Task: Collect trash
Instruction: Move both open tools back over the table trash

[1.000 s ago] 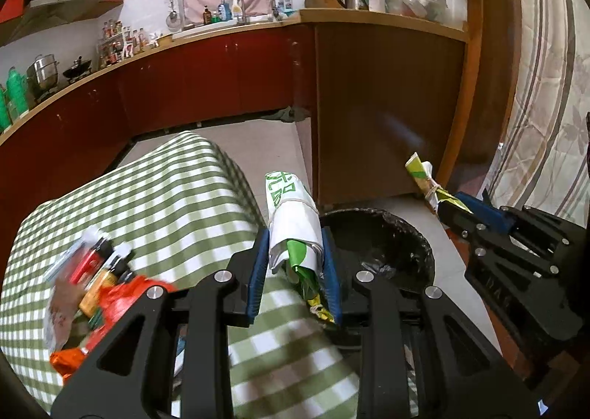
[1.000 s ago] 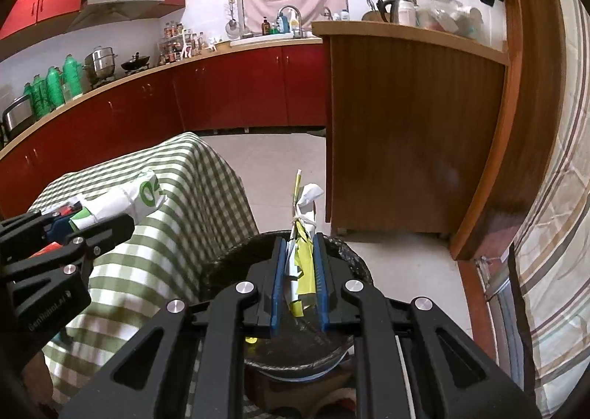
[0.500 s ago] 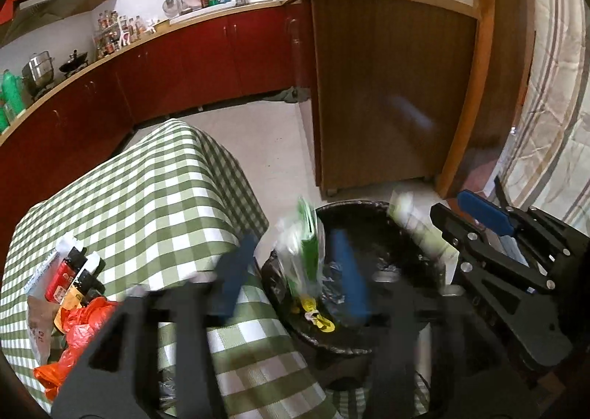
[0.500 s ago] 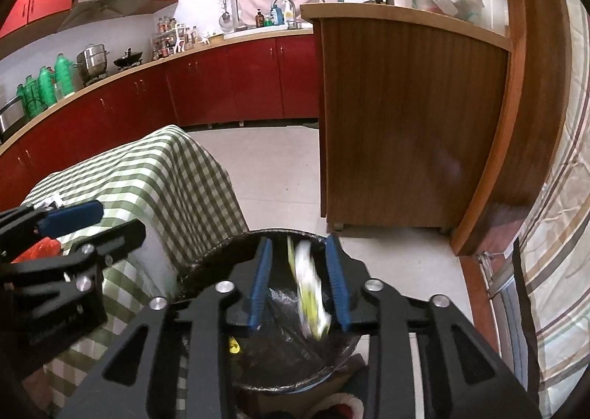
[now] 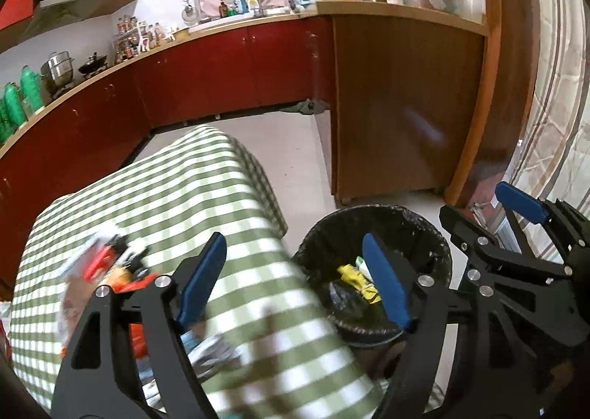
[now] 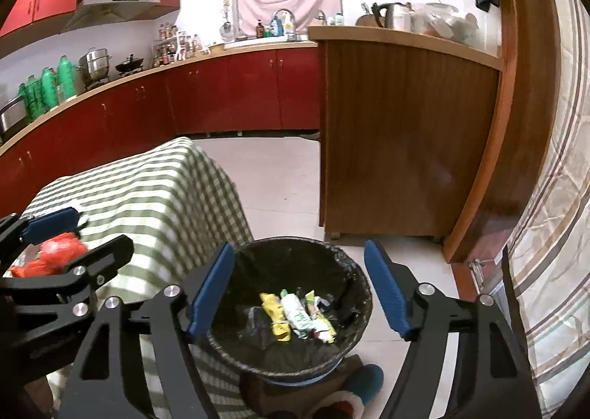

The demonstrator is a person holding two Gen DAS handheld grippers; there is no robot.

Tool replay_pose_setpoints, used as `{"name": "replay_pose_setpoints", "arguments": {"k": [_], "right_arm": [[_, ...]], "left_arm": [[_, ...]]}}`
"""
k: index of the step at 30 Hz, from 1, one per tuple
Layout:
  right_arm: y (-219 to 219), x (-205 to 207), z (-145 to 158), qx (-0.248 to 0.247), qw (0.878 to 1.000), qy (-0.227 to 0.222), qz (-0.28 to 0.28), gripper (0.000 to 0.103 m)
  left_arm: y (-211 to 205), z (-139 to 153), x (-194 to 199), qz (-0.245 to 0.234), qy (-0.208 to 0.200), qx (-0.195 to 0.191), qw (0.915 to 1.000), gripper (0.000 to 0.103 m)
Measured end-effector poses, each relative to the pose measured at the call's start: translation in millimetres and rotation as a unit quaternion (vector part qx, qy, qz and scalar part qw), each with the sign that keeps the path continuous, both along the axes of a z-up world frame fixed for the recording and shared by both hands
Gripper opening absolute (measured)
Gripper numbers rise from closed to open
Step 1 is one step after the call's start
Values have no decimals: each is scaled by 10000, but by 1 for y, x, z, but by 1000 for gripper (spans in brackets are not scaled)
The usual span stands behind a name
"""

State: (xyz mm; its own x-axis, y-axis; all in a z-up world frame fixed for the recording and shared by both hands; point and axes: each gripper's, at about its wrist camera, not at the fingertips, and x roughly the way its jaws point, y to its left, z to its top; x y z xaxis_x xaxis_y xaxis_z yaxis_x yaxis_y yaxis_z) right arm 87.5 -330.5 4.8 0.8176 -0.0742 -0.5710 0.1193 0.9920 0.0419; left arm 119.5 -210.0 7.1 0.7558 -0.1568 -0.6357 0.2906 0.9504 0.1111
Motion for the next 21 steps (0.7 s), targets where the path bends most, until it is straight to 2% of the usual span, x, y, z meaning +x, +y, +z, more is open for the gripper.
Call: {"name": "replay_pose_setpoints", "arguments": {"k": [3, 11, 16, 21], "right_arm": [[18, -7, 5, -56, 10000, -16, 74, 76], [75, -30, 3, 228, 9988, 165, 394, 78], [118, -46, -5, 189, 9970, 291, 687, 78], [143, -58, -10, 99, 9960, 380, 806, 78]], "left_arm": [[26, 6, -15, 156, -19, -37, 9999, 79], [113, 10, -56, 742, -13, 56, 9972, 80], [161, 4, -82, 1088, 11, 276, 9937, 80], [197, -6, -94, 1432, 186, 313, 9890, 80]]}}
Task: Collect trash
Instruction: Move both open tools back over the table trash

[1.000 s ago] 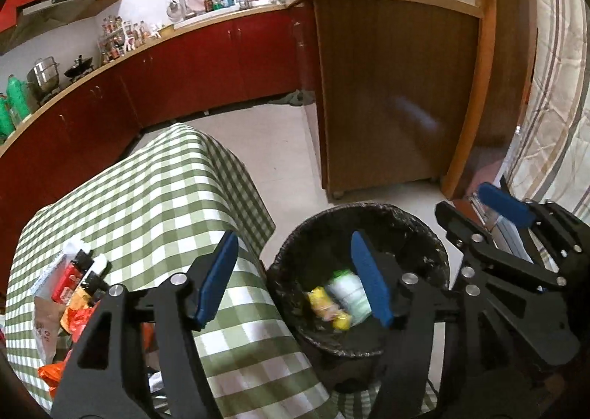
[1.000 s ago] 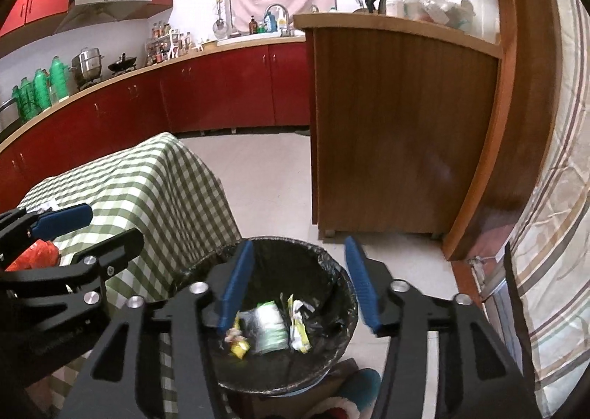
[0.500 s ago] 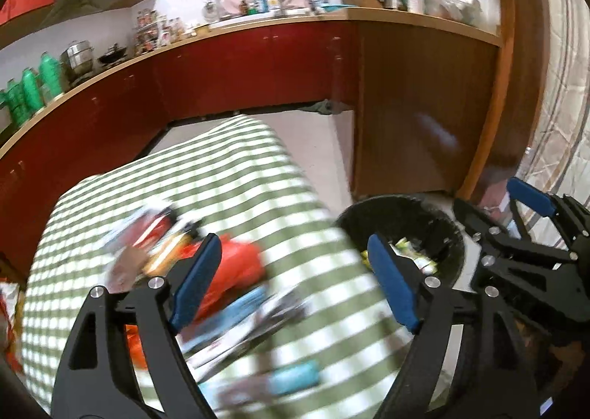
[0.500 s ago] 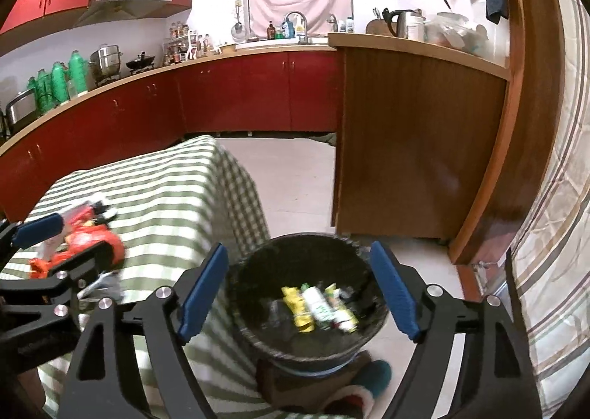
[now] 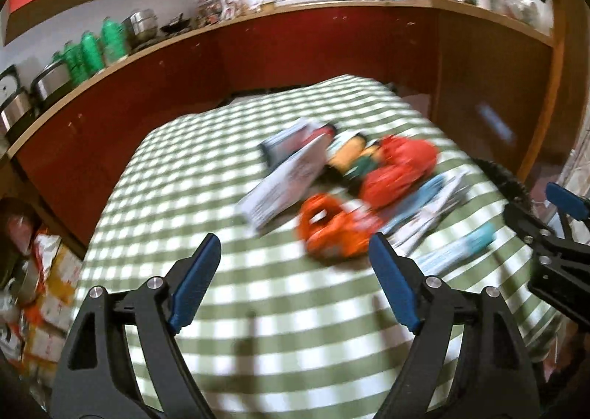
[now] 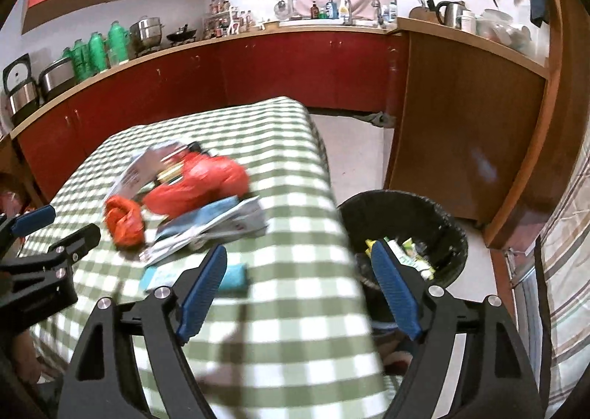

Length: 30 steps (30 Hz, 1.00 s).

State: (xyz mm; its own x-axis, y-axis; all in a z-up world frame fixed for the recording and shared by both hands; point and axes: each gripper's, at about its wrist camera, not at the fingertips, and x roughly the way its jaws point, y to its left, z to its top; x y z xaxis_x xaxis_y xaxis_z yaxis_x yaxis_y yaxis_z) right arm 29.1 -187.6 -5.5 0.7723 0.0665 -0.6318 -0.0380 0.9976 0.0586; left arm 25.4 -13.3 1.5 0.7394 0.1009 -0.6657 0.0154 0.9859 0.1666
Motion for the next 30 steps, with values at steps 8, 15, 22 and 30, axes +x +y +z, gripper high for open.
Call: {"name": "replay_pose_setpoints", "arguments": {"k": [8, 15, 22, 30], "right_arm": [[27, -4, -6, 1, 9999, 156, 18, 74], [35, -1, -11, 162, 9993, 340, 47, 52], [43, 8, -21, 297, 9982, 490, 199, 38], [46, 14, -11, 388, 9983, 378, 197, 38]], "left_arm": [[46, -7, -8, 384, 95, 11, 9992, 80], [64, -7, -7, 530, 94, -45, 9985, 80], [69, -11, -2, 589, 157, -58, 9981, 80], [69, -15, 3, 583, 201, -35, 9981, 80]]}}
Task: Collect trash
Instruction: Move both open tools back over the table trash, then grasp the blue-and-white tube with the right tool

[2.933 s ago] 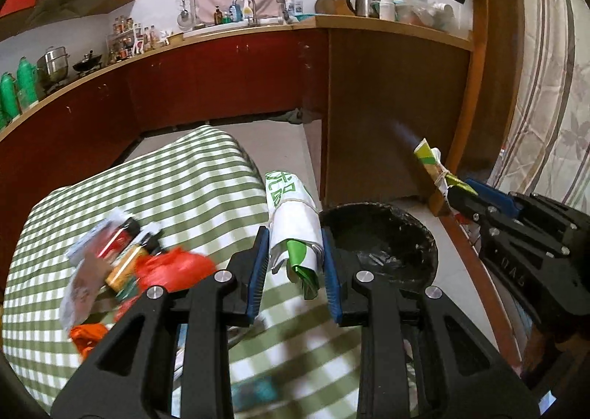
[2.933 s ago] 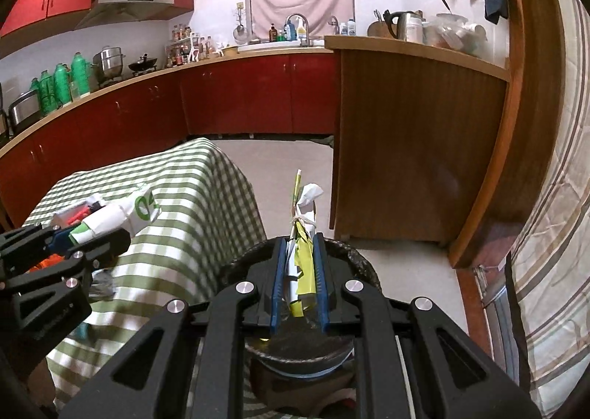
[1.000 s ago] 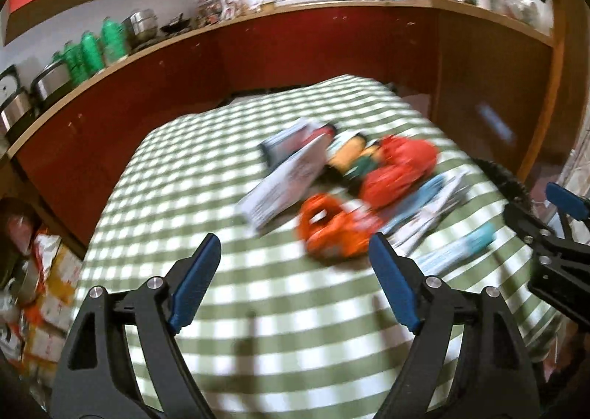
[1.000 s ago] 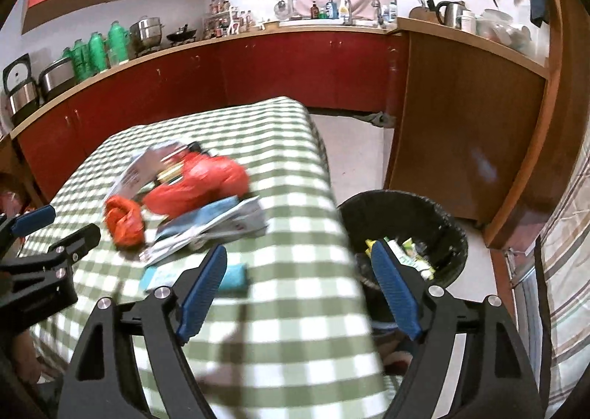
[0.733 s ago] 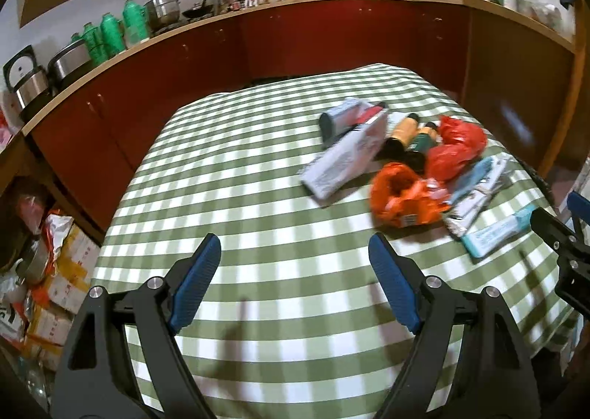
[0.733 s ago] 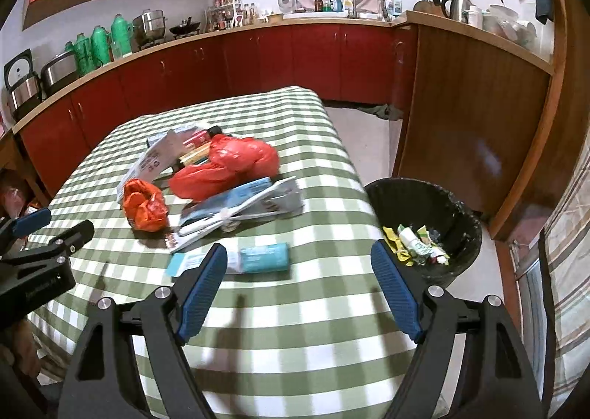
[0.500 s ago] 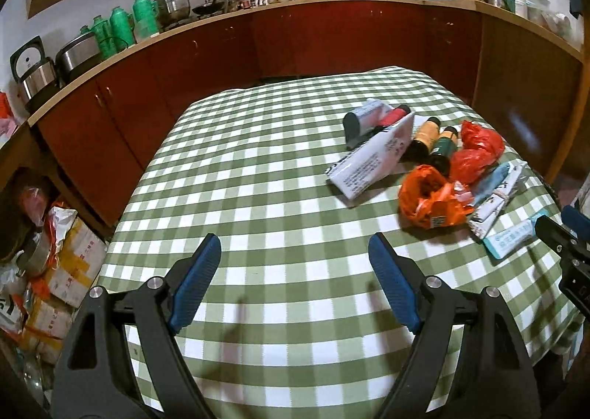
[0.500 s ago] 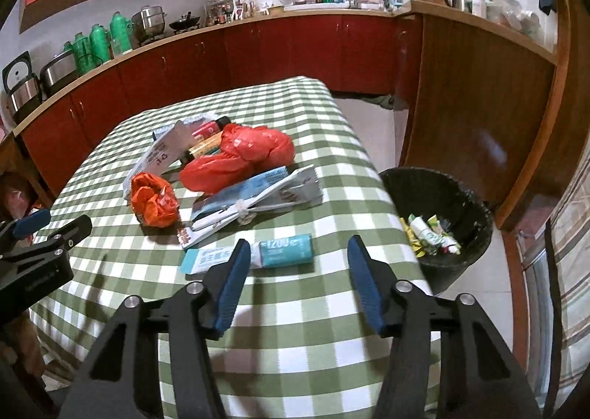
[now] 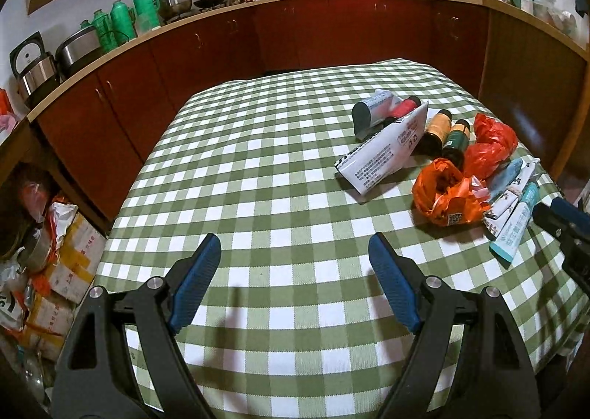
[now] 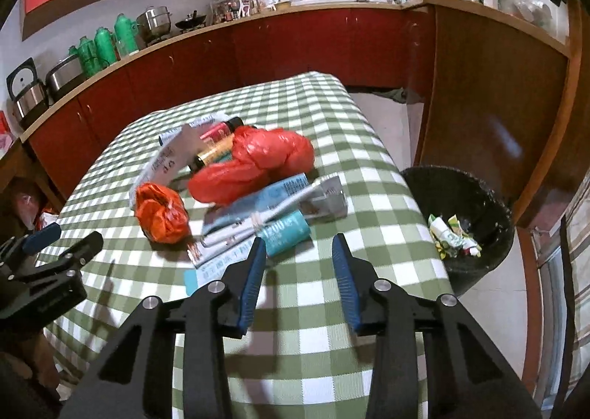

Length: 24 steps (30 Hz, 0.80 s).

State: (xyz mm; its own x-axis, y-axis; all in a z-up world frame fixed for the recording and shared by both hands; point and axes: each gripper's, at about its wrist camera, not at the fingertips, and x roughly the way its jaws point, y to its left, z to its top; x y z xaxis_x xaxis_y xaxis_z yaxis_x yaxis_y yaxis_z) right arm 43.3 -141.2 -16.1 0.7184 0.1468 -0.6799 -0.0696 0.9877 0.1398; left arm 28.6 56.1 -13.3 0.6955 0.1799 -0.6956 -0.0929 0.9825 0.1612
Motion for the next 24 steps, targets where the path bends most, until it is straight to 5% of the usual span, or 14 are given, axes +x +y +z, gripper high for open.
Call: {"name": "replay_pose_setpoints", "arguments": {"k": [9, 18, 24], "right_arm": [[23, 2, -3, 102, 9999, 124, -15, 49], [17, -6, -8, -483, 9984, 125, -260, 50], [7, -7, -5, -275, 9987, 145, -407, 50]], "left_arm": [[16, 2, 6, 90, -69, -14, 9999, 80], [31, 1, 6, 159, -87, -104, 9998, 80], [32, -2, 4, 121, -66, -135, 9998, 80]]}}
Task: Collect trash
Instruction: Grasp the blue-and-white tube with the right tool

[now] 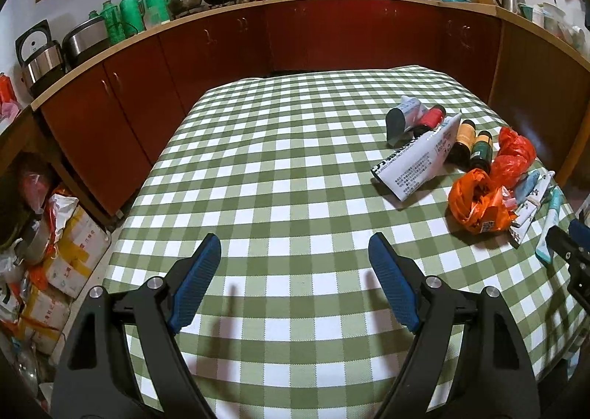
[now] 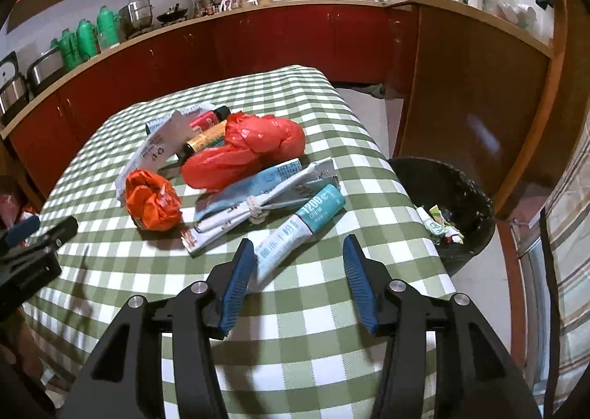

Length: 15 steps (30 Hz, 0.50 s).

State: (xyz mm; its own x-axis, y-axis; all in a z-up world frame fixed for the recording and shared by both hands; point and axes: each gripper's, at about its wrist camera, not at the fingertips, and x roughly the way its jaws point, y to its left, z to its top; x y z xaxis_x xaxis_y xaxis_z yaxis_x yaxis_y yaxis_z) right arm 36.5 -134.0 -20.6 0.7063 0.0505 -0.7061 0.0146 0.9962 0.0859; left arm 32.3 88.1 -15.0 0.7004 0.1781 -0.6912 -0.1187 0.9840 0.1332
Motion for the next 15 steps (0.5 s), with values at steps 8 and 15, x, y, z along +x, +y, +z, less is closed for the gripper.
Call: {"name": "replay_pose_setpoints", "arguments": {"k": [8, 15], "right_arm": [[5, 15, -7, -3, 9999, 65, -113, 54], [-3, 7, -7, 58, 10000, -8, -74, 36]], "left_arm": [[1, 0, 0, 2, 4, -33, 10000, 80], [-3, -1, -1, -67, 18, -63, 10000, 80]]}}
